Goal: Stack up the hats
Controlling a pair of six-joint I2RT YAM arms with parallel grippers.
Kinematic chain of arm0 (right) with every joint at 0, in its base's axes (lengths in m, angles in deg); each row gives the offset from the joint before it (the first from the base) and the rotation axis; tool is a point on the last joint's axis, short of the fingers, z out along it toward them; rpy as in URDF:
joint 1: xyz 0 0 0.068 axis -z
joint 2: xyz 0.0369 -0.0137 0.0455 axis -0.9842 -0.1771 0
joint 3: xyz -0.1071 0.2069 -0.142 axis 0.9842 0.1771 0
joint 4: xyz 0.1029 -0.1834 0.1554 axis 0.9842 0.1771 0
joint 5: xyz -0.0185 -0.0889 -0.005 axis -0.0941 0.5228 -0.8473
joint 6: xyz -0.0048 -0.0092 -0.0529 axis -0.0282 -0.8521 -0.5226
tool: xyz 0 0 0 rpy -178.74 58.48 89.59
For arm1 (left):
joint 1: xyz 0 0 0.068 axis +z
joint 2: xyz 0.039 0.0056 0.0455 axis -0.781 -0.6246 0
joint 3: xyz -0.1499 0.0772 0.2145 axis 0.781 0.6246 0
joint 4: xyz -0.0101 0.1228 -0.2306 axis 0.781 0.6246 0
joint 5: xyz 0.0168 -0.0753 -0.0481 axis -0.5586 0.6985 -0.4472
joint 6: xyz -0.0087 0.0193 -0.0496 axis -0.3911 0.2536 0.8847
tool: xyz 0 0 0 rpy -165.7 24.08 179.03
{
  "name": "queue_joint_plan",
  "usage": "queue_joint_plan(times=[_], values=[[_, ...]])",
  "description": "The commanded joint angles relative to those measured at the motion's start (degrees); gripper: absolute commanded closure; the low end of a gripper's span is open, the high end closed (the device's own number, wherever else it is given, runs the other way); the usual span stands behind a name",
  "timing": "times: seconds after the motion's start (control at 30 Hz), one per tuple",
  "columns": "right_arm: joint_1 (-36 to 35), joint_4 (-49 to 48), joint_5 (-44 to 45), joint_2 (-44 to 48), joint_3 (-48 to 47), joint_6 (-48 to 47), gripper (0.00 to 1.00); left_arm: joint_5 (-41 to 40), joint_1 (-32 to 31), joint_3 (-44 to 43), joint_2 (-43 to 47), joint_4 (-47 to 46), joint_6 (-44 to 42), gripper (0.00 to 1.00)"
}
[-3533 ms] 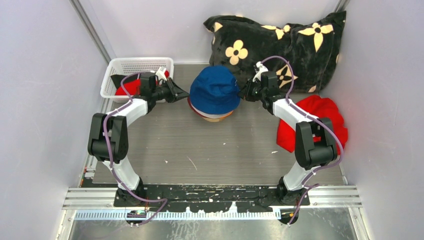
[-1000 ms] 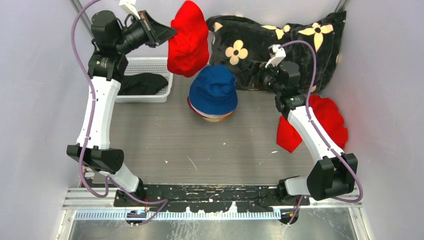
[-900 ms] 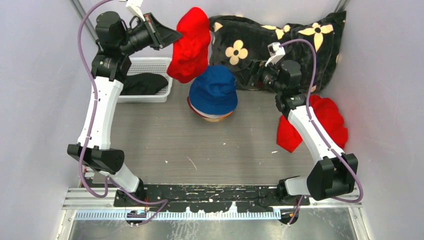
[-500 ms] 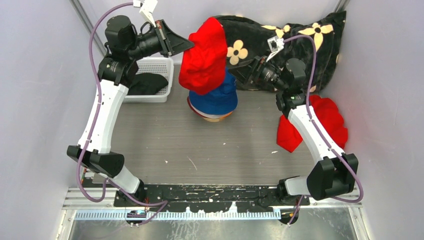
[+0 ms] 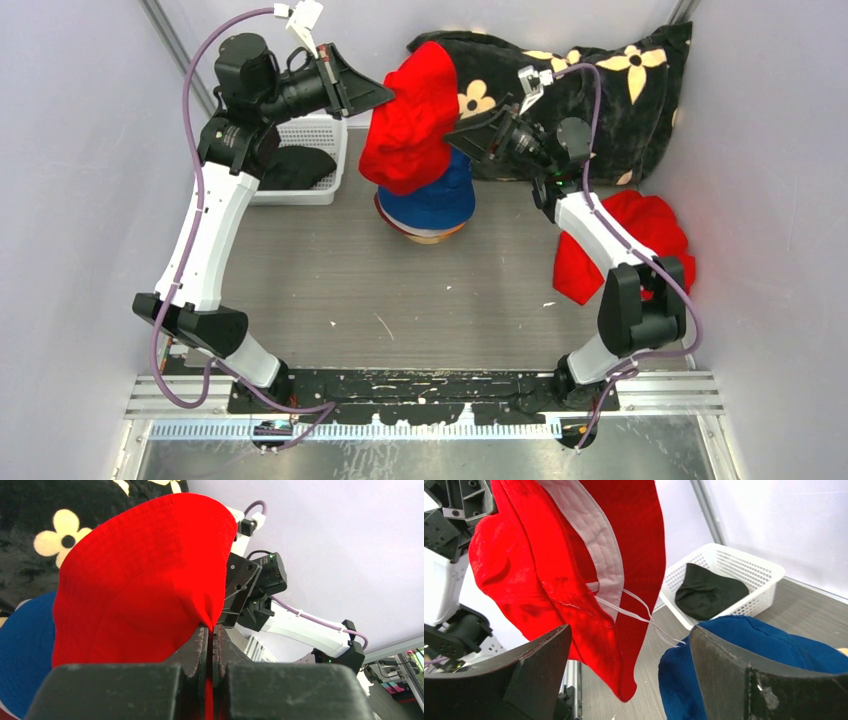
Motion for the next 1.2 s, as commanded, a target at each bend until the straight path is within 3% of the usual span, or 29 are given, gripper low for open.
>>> queue_joint_plan(times=[0.0,0.17,0.23,0.33,0.4,0.6,0.8,1.0,1.17], values=[[-1.63,-12.91,-3.6,-2.0,-4.04,6.34,0.1,0.6,-0.35,-0.48,2.19,-1.78,0.72,1.0],[-2.97,-15.86,-4.73,-3.74,-4.72,8.49,0.26,0.04,-0.41,-0.57,1.99,-1.67,0.55,1.0],[-3.17,-16.43,-4.84,-3.89,-4.67,9.17,0.46,-0.25,-0.34,-0.75,1.85,-1.47,0.47,1.0],[-3.22,-16.74,-3.68,-3.37,-3.7,10.1,0.87,-2.17,-0.33,-1.44,1.86,0.54,-0.67,1.0],[-3.21,-16.24,-3.12,-2.77,-3.16,10.09,0.99,-4.35,-0.29,-2.58,1.74,2.84,-2.09,1.0],[-3.78,-15.1,-2.5,-3.63,-4.74,11.76,0.99,-15.64,-0.24,-7.1,0.63,11.33,-7.72,1.0],[-5.56,-17.08,-2.49,-10.37,-12.57,19.65,0.99,-24.52,0.99,-14.62,-3.26,18.6,-10.55,1.0],[-6.8,-20.09,-2.01,-16.77,-18.59,28.46,0.99,-23.67,4.52,-21.95,-9.89,24.57,-9.53,1.0],[-6.6,-16.49,-1.76,-14.41,-15.05,26.8,0.99,-21.06,4.9,-23.32,-13.81,25.76,-7.96,1.0]])
